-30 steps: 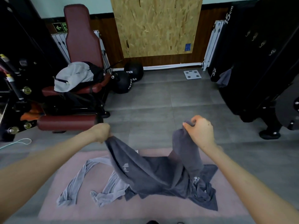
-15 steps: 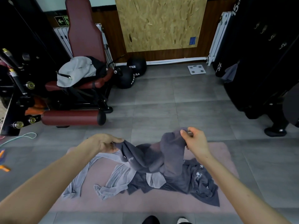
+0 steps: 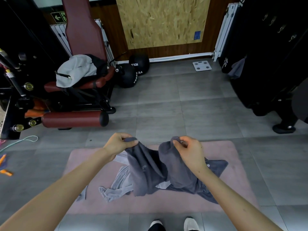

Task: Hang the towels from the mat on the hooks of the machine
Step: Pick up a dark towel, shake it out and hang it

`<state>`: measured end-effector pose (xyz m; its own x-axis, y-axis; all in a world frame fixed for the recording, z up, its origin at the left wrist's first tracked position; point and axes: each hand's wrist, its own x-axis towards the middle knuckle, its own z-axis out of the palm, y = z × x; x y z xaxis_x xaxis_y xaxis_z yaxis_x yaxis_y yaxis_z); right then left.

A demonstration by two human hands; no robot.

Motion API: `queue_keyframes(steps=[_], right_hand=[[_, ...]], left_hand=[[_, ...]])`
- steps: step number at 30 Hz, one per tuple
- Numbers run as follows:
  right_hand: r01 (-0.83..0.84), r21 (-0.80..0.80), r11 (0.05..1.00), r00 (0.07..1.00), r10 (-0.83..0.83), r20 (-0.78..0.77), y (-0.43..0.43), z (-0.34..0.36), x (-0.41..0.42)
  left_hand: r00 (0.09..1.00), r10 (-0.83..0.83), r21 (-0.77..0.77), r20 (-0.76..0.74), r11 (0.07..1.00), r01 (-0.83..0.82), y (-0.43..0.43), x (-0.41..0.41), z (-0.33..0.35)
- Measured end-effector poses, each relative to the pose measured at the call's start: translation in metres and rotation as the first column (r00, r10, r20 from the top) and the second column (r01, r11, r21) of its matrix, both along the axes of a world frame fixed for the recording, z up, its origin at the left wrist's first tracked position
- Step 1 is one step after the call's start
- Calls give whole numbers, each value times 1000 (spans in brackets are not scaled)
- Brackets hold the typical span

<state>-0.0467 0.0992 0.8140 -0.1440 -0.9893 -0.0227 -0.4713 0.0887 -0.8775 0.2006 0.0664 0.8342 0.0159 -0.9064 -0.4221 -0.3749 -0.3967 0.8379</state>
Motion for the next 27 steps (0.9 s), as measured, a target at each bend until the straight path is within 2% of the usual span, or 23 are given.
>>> queue_keyframes(steps=[2, 7, 10, 15, 19, 23, 25, 27], right_hand=[[27, 1, 1000, 998, -27, 48, 2, 2, 3], [69, -6, 998, 992, -68, 108, 9, 4, 12], [116, -39, 992, 987, -111, 118, 15, 2, 17], [241, -157, 958, 966, -222, 130, 22, 11, 40], [75, -264, 962, 993, -96, -69, 30, 11, 44], [-125, -352, 928, 963, 29, -267, 39, 11, 36], [-173, -367, 914, 950, 57, -307, 40, 12, 32], [-182, -343, 921, 963, 97, -251, 42, 15, 28]], left_hand=[[998, -53, 16, -17, 998, 53, 5, -10, 11], [986, -49, 223, -162, 971, 84, 7, -38, 33], [973, 40, 236, -226, 972, 15, 5, -56, 40], [978, 48, 224, -203, 975, -1, 3, -85, 45], [965, 76, 275, -252, 961, -4, -1, -97, 53], [969, -88, 281, -230, 947, 153, -4, -97, 61], [963, -146, 281, -226, 937, 208, -6, -98, 63], [953, -240, 263, -184, 922, 283, -9, -97, 66]])
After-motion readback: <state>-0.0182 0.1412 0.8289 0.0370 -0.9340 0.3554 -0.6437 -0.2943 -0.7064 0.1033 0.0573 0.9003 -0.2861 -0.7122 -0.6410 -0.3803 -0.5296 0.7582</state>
